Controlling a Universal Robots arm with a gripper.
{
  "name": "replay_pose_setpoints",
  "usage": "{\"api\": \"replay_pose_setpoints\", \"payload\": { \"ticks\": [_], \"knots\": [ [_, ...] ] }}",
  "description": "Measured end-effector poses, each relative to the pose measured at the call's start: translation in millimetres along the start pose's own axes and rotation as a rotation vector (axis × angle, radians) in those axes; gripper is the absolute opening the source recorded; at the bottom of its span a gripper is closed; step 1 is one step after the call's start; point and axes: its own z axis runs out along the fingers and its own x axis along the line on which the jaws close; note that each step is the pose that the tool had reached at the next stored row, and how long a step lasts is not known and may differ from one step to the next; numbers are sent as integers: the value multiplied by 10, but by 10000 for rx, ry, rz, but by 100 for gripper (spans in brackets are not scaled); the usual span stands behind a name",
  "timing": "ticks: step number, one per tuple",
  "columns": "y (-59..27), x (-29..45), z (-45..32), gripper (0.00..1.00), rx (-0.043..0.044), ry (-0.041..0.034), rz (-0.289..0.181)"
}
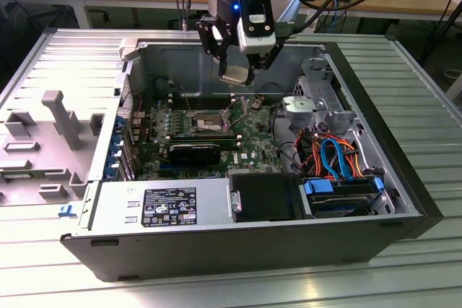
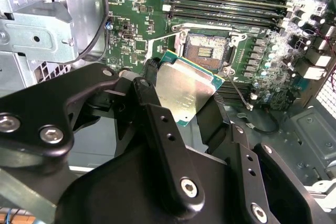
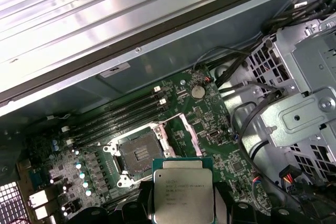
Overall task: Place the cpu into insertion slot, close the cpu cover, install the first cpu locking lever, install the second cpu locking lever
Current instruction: 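Place the cpu into insertion slot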
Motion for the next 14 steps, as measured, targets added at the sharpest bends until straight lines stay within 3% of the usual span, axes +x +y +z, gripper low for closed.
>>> {"api": "replay_pose_setpoints", "payload": {
  "ticks": [14],
  "knots": [
    [-6,-3,-1,55,-2,-11,127]
  ]
}}
